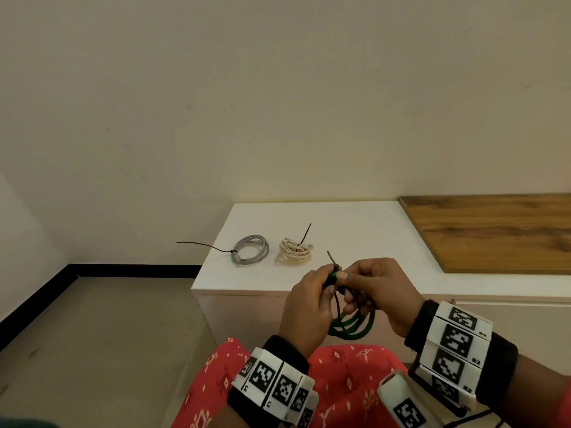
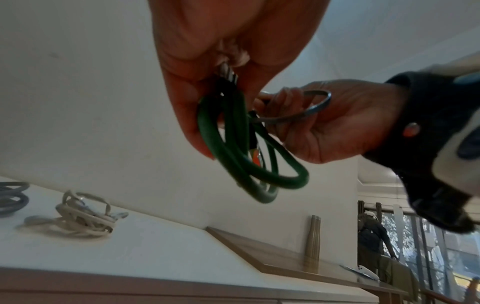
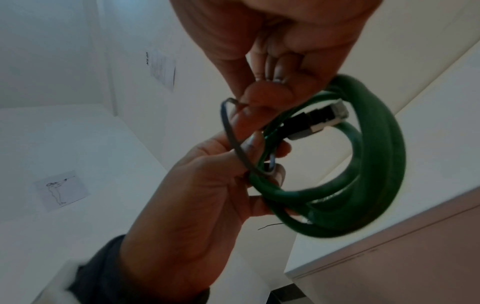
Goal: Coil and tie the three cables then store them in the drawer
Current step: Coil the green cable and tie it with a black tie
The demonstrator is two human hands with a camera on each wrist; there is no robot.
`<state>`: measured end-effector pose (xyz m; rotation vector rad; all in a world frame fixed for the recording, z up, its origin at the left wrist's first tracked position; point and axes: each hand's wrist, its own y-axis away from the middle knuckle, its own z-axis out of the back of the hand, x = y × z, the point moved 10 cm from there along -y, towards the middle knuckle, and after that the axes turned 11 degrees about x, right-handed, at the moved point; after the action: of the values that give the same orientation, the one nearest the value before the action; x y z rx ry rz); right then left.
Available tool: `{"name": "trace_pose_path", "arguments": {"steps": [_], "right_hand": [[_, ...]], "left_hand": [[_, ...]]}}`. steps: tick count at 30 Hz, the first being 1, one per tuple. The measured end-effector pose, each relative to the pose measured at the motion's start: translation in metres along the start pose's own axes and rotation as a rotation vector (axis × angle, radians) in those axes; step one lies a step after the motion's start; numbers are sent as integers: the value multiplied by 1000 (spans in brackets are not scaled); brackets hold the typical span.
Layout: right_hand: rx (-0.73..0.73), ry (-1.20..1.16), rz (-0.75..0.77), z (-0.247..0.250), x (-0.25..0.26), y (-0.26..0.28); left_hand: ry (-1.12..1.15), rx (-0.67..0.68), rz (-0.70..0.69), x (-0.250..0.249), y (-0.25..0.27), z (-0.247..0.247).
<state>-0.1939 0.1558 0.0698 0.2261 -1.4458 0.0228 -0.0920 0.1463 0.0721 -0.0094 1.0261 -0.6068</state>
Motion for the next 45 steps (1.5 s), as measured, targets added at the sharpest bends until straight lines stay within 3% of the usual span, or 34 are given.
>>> {"name": "trace_pose_path", "arguments": {"steps": [2, 7, 12, 17, 20, 24, 26, 30, 32, 37, 42, 45], "right_hand": [[-19, 44, 21, 5, 4, -1], [-177, 480, 147, 28, 29, -4], [-2, 220, 125, 20, 17, -12], [-158, 35, 242, 46, 34, -11], [-243, -134, 410, 74, 64, 1], [-196, -119, 592, 66, 94, 17], [-133, -144, 478, 52, 79, 8], [33, -194, 18, 22, 12, -13], [105, -212, -62, 8, -3, -13], [34, -173, 11, 13, -1, -11], [-85, -396, -34, 23, -12, -11], [-139, -295, 5, 29, -9, -12]], "left_hand": [[-35, -12, 2, 0, -1, 1], [-53, 1, -3, -2, -1, 0], [-43, 93, -14, -10, 0, -16], [-77, 168, 21, 1, 5, -29], [-49, 194, 74, 13, 13, -36], [-13, 172, 80, 15, 9, -30], [28, 163, 81, 13, 6, -26], [92, 157, 73, 8, 5, -23], [118, 150, 51, 5, 4, -22], [139, 175, 24, -3, 6, -23], [76, 218, 25, -8, 5, -29], [4, 187, 49, -7, 4, -31]]}}
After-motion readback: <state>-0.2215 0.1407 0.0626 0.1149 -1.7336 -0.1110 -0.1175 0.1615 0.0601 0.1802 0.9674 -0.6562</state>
